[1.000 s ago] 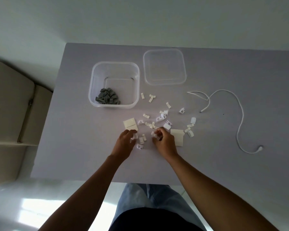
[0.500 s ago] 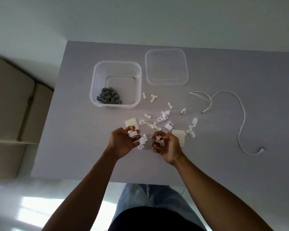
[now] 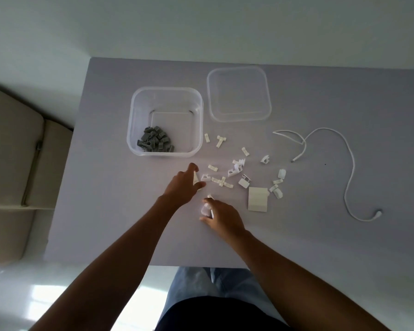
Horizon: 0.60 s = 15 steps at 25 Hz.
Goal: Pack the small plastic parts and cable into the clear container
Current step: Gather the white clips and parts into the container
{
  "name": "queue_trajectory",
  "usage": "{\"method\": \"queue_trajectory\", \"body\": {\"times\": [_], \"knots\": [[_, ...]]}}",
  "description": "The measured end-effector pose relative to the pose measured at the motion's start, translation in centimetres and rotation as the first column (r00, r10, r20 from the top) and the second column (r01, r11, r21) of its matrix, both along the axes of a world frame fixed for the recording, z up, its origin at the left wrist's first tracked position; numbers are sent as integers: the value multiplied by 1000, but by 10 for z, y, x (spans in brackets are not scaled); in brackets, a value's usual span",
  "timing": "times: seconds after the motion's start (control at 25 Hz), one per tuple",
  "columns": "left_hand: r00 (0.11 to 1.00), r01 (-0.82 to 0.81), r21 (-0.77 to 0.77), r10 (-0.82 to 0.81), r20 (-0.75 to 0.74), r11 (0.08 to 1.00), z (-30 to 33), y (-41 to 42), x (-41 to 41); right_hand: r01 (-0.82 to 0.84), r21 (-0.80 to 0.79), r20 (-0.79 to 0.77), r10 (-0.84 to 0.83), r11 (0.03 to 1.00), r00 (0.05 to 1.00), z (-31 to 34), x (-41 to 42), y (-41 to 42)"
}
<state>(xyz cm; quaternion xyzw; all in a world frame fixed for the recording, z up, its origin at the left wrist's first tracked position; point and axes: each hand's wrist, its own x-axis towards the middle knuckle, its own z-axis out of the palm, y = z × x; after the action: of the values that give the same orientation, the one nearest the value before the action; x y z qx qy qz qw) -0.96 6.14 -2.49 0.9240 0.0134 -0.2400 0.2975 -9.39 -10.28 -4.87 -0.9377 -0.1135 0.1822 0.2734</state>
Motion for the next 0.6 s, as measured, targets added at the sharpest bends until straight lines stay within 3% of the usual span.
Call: {"method": "queue_trajectory", "body": {"times": [0.16,0.4,0.48,0.6], "knots": [[985,169,100,-171,19,981,-3,-16,8,66,12,-73,-65,998,995,1,-2,-3],[975,222,92,-221,-24,971,-11,-17,15,106,61,-88,-101,992,991,-4,-6,-8],[987,156,18,-155,-53,988,-11,-15,15,98,48,-73,-94,994,993,-5,-6,-7],[978,-118,-183,83,-191,976,1,-13,15,68,4,-48,-67,998,997,-5,-5,-2]]}}
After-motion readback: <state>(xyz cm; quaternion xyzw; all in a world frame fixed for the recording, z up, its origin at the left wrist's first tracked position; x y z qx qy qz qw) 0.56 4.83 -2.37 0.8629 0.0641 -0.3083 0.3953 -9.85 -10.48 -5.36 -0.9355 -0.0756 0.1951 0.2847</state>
